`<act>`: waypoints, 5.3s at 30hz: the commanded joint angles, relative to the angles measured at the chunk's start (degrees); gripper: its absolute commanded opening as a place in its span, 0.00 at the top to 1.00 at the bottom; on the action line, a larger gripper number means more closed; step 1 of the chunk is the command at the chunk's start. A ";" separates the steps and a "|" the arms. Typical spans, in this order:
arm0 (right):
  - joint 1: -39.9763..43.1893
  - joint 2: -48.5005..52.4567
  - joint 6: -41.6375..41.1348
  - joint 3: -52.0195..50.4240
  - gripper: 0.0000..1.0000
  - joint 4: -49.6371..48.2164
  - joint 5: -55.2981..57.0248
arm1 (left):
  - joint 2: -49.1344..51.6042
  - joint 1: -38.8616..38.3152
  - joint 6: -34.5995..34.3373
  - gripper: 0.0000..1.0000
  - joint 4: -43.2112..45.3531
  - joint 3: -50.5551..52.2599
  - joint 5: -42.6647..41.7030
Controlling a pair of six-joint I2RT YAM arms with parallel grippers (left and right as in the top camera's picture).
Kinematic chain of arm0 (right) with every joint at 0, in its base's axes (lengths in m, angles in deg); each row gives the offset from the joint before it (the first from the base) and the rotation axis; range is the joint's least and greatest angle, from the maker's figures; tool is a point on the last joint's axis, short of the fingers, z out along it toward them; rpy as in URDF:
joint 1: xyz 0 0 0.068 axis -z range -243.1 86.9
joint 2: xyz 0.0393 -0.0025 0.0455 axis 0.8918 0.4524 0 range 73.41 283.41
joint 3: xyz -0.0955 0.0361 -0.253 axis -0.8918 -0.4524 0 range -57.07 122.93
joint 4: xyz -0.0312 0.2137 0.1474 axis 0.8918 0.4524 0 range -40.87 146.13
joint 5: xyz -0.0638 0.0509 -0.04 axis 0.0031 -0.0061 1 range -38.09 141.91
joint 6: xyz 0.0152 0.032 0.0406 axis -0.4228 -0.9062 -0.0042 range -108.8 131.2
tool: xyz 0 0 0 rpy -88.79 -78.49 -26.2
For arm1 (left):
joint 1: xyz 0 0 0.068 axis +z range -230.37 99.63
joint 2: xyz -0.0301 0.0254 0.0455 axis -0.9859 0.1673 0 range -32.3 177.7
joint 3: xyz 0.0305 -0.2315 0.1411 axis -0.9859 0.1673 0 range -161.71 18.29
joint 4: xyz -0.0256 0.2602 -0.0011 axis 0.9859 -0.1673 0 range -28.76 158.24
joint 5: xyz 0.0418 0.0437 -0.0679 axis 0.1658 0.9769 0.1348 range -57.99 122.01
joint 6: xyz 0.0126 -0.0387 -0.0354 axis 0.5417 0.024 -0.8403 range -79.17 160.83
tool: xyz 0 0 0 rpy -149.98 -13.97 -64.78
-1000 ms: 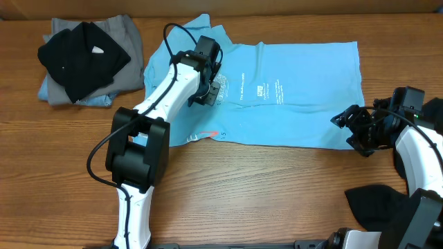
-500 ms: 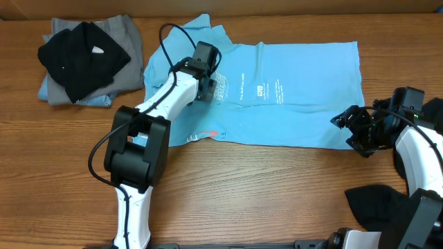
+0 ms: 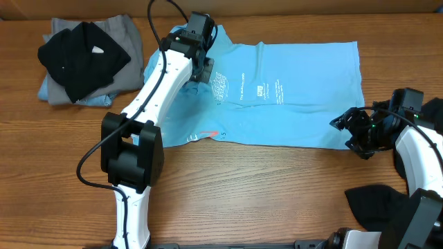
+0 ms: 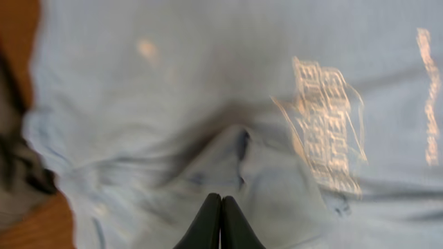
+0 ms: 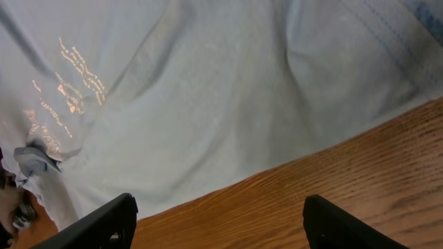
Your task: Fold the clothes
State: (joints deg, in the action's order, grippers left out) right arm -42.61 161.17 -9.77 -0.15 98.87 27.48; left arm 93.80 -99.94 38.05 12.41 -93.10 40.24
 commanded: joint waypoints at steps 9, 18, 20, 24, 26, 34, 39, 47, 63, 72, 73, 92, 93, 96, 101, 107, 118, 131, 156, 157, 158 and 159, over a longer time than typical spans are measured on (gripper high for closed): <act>-0.09 0.33 0.22 1.22 0.19 -1.25 0.35 | -0.92 -0.68 0.85 0.96 11.06 16.35 -5.70; -0.09 0.33 0.22 1.22 0.19 -1.25 0.35 | -0.87 -0.24 0.90 0.96 24.00 20.59 5.46; -0.09 0.33 0.22 1.22 0.19 -1.25 0.35 | -0.87 -0.09 0.92 0.96 26.73 20.59 7.52; -0.09 0.33 0.22 1.22 0.19 -1.07 0.33 | -0.87 0.52 0.90 0.96 33.16 20.13 8.90; -0.09 0.33 0.22 1.22 0.19 -0.85 0.33 | -0.87 0.68 0.87 0.96 33.81 18.27 8.70; -0.09 0.33 0.22 1.22 0.20 0.09 0.35 | -1.09 0.46 0.85 0.90 11.54 2.45 6.43; -0.09 0.33 0.22 1.22 0.20 -0.33 0.35 | -1.07 1.27 -1.86 0.96 -4.07 -0.76 5.44; -0.09 0.33 0.17 1.22 0.19 -2.01 0.33 | -0.85 5.97 -2.56 0.96 7.48 10.38 0.94; -0.07 0.33 1.70 1.22 0.18 -3.41 0.37 | -3.56 10.51 -2.62 0.66 4.22 6.45 -4.48; -0.09 0.07 2.23 2.73 0.18 -4.42 0.31 | -13.05 12.61 -4.07 0.70 -15.67 0.55 -3.28; -0.09 -0.17 2.67 3.17 0.18 -3.96 0.28 | -14.05 12.98 -4.13 0.70 -17.20 0.55 -2.91; -0.09 -10.19 4.85 6.88 0.14 3.34 0.26 | -16.59 17.25 -3.61 0.53 1.14 18.91 -7.80; -0.09 -10.19 4.68 6.88 0.14 3.32 0.26 | -16.59 17.20 -3.56 0.51 5.75 20.79 -6.86; -0.09 -10.19 4.48 6.88 0.14 3.65 0.26 | -16.52 17.20 -2.95 0.50 16.31 25.99 -5.51; -0.09 -10.19 4.02 6.88 0.14 4.04 0.11 | -14.69 17.18 1.14 0.51 23.69 29.81 -5.86; -0.09 -10.19 2.95 6.88 0.14 3.96 0.13 | -10.23 17.18 6.73 0.49 30.77 29.86 -7.30; -0.09 -10.19 1.01 6.88 0.14 3.89 0.13 | -9.49 17.20 11.65 0.50 32.96 29.86 -12.63; -0.09 -10.19 1.01 6.88 0.14 4.24 0.13 | -7.26 17.25 12.22 0.43 32.79 29.88 -12.81; -0.09 -10.19 1.03 6.88 0.14 4.81 0.13 | -5.64 17.11 7.04 0.96 24.11 19.37 -17.33; -0.09 -10.19 1.03 6.88 0.14 4.79 0.13 | -5.68 16.92 7.04 0.96 22.93 18.34 -17.29; -0.09 -10.19 1.03 6.88 0.14 4.63 0.13 | -5.73 16.61 7.06 0.96 21.62 17.09 -17.29; -0.09 -10.19 1.01 6.88 0.14 4.55 0.15 | -5.75 16.44 7.06 0.96 21.05 16.48 -17.29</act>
State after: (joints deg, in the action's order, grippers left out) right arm -42.61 151.47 -8.48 5.23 103.83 27.46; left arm 88.27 -82.50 46.22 34.66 -73.23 24.74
